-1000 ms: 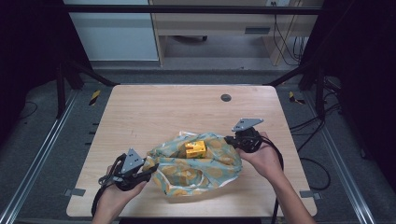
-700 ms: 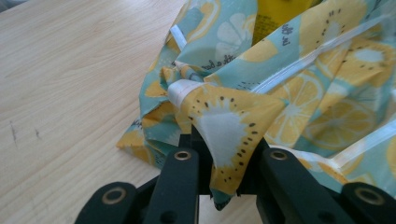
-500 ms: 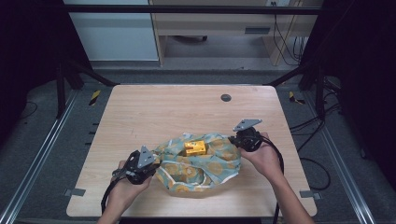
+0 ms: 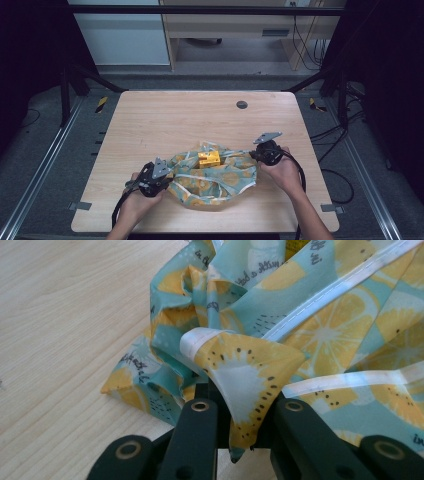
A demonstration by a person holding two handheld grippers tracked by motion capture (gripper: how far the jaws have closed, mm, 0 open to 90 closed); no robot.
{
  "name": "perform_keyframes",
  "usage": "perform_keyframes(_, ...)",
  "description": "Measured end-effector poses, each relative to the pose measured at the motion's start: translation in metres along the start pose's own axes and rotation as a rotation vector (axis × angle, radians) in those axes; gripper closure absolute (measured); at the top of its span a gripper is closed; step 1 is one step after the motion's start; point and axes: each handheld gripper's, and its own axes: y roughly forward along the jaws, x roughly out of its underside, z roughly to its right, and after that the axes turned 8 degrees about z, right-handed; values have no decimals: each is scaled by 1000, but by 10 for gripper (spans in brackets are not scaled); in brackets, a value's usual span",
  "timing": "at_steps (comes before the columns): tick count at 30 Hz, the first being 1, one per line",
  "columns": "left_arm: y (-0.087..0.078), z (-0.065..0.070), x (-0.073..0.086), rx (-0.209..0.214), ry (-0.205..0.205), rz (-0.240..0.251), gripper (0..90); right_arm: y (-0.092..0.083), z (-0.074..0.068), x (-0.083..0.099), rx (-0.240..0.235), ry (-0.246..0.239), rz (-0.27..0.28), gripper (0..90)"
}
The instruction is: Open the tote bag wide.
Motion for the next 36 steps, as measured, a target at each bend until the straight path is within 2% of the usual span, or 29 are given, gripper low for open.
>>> perform_keyframes(5, -1, 2, 3, 11, -1, -4, 838, 3, 1, 0, 13, -10, -16, 900)
perform_keyframes(8, 0, 3, 4, 19, 2, -13, 839, 8, 4, 0, 21, -1, -18, 900)
perform_keyframes(9, 1, 4, 4, 24, 14, -25, 839, 11, 6, 0, 30, 13, -22, 900)
perform_keyframes(12, 3, 5, 4, 25, 5, -21, 840, 14, 9, -2, 38, 11, -24, 900)
perform_keyframes(25, 4, 10, 3, 39, 11, -29, 873, 36, 24, -30, 63, 15, -33, 900)
perform_keyframes(26, 4, 11, 3, 40, 12, -30, 877, 39, 26, -33, 62, 33, -23, 900)
perform_keyframes(34, 3, 13, 4, 63, -4, -29, 883, 50, 29, -45, 69, 26, -25, 900)
perform_keyframes(36, 2, 15, 4, 66, -6, -28, 883, 53, 29, -48, 70, 11, -31, 900)
